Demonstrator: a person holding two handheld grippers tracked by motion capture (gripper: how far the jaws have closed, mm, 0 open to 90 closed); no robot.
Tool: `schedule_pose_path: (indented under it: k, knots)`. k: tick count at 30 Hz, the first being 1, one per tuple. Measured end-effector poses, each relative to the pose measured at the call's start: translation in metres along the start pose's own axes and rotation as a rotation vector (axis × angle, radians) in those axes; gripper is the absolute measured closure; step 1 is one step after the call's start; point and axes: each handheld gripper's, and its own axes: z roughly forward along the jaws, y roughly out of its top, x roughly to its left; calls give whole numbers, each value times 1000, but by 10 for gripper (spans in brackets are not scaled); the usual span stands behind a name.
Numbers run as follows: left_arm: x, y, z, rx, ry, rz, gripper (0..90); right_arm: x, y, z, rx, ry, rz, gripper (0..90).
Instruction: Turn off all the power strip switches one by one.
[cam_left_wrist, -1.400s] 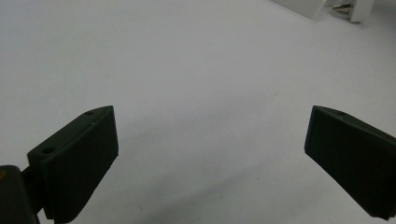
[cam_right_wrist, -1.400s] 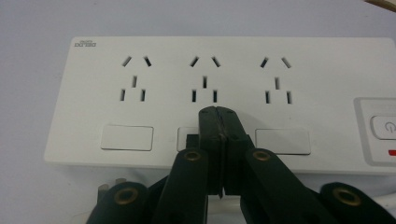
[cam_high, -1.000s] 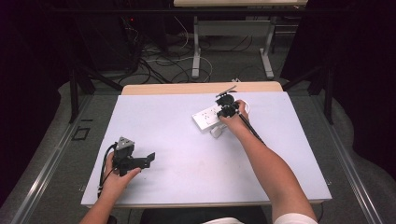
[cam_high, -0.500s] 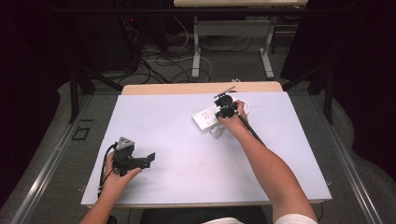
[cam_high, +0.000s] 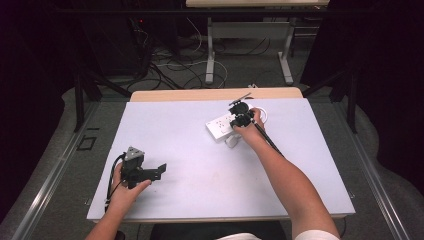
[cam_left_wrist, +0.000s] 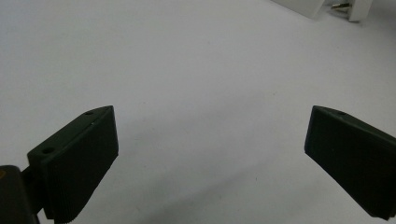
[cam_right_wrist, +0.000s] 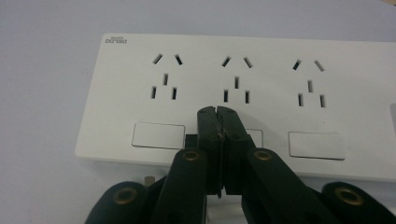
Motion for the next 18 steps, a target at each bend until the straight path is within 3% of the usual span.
schedule_pose_path:
  k: [18]
  knots:
    - [0,0,0,2,0,-1,27,0,0,0,-3,-4,-1,895]
